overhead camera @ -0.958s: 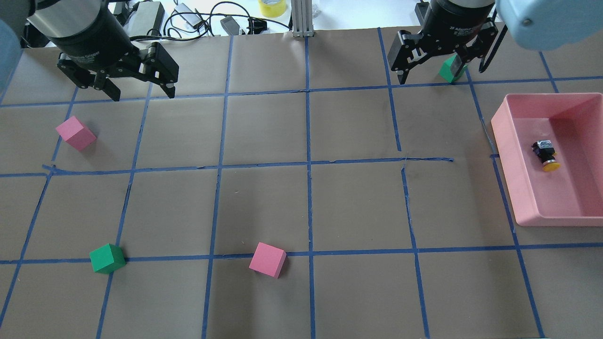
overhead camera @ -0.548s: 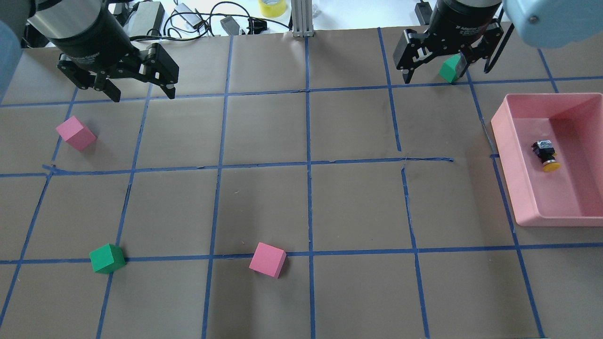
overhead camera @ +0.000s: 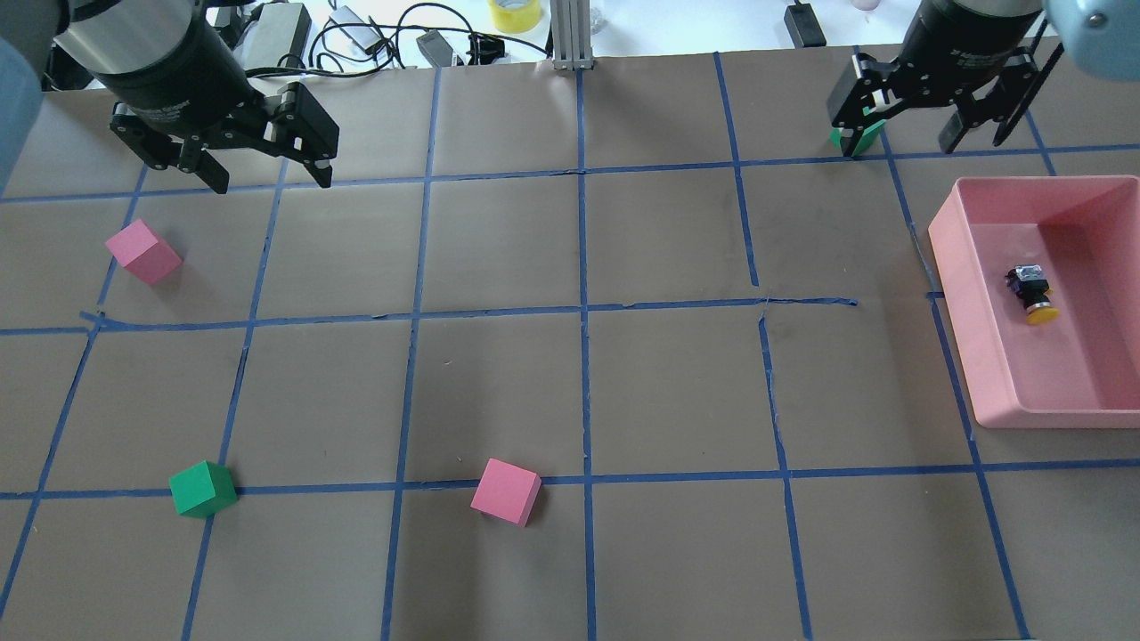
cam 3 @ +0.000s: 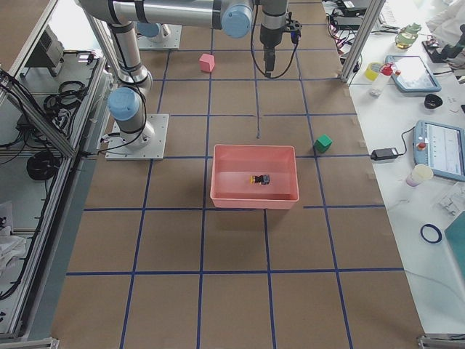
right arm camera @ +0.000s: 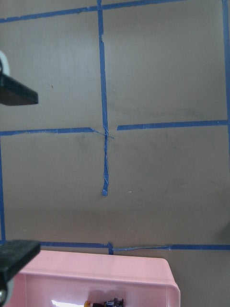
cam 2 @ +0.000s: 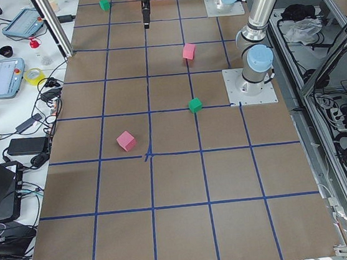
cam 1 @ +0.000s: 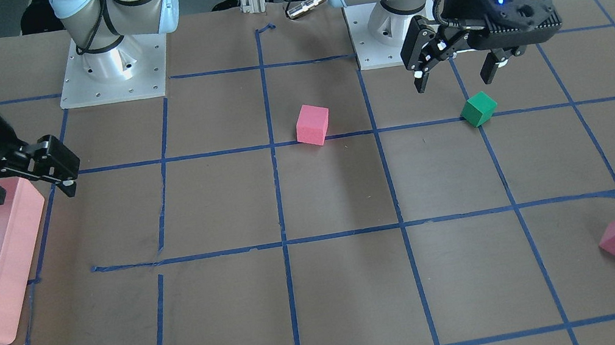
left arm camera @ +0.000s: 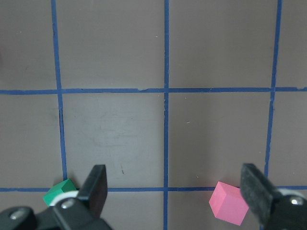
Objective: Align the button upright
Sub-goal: 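Move the right gripper over the pink bin above the button switch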
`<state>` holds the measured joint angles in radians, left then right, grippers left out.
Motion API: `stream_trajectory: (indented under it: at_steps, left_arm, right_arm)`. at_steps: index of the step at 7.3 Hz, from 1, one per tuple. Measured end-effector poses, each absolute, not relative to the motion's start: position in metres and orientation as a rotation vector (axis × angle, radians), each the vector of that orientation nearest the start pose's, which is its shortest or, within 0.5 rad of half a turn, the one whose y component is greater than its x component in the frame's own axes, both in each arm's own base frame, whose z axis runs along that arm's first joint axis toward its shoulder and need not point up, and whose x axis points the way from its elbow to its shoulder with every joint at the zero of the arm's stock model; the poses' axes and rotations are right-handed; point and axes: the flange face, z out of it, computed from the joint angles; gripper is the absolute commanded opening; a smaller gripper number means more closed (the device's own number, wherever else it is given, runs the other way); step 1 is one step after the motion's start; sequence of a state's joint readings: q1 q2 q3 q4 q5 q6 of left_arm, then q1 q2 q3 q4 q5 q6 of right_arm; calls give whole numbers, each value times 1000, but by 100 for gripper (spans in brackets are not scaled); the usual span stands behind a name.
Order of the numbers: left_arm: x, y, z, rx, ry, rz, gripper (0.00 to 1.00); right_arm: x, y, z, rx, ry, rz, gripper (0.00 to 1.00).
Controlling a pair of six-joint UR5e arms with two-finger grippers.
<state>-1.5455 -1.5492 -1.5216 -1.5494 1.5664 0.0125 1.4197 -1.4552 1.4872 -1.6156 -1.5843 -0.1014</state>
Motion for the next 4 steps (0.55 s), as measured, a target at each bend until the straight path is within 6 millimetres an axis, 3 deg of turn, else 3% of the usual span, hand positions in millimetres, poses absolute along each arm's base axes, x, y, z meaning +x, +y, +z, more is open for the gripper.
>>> stream_trajectory:
  at_steps: [2,4]
  left_arm:
    - [-121,-493,525,-18,3139,-146,100]
    - [-121,-493,526,-18,3139,-148,100]
  right_arm:
    - [-22,-564,447,177,3165,-19,100]
    - [-97,-564,408,234,3184,-32,99]
